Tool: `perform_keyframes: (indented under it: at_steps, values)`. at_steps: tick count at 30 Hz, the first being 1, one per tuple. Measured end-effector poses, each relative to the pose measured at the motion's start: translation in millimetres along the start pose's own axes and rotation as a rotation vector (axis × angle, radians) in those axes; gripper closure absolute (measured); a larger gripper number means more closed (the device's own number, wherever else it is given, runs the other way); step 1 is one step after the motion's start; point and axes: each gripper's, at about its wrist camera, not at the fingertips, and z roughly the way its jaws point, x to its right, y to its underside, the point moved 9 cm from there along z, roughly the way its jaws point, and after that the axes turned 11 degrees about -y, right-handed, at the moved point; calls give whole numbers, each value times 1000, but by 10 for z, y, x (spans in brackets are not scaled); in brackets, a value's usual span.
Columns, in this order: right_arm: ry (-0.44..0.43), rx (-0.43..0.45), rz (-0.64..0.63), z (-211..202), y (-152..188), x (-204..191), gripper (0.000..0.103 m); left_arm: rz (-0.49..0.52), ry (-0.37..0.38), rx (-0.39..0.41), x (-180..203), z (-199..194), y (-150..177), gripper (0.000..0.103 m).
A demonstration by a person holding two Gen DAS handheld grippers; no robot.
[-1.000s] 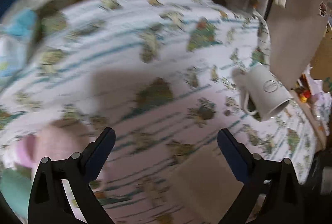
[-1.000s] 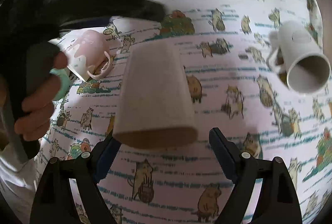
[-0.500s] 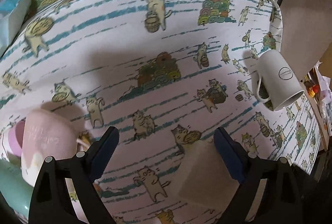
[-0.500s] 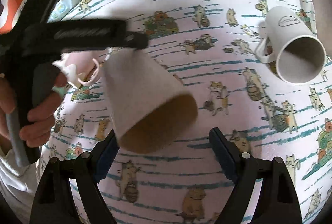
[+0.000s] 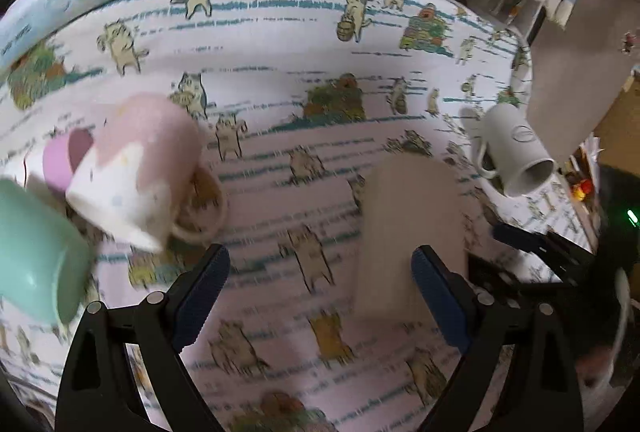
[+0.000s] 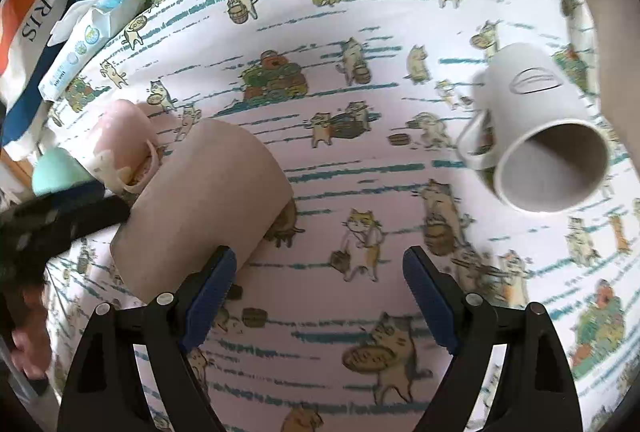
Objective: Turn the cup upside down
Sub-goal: 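Grasp the tan cup with the left tool while the right tool releases it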
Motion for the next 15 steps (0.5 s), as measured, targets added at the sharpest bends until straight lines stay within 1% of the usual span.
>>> perform_keyframes:
  at_steps: [2,4,8,11,15]
  values:
    - [8,5,-1,23,1,3,16,-8,-12,16,5,-62,55,12]
    - [-3,36,-2,-19,8,6,16,-23,-9,44,17,-141,77,12]
    - [2,94,14,-159,14,128,16,-19,34,94,139,-279,71,12]
    - [-1,138,10,-308,-18,240,16,25,71,97,336,-306,73,12]
    - [20,197,-29,-550,-47,330,16,62,84,68,544,-196,134,12]
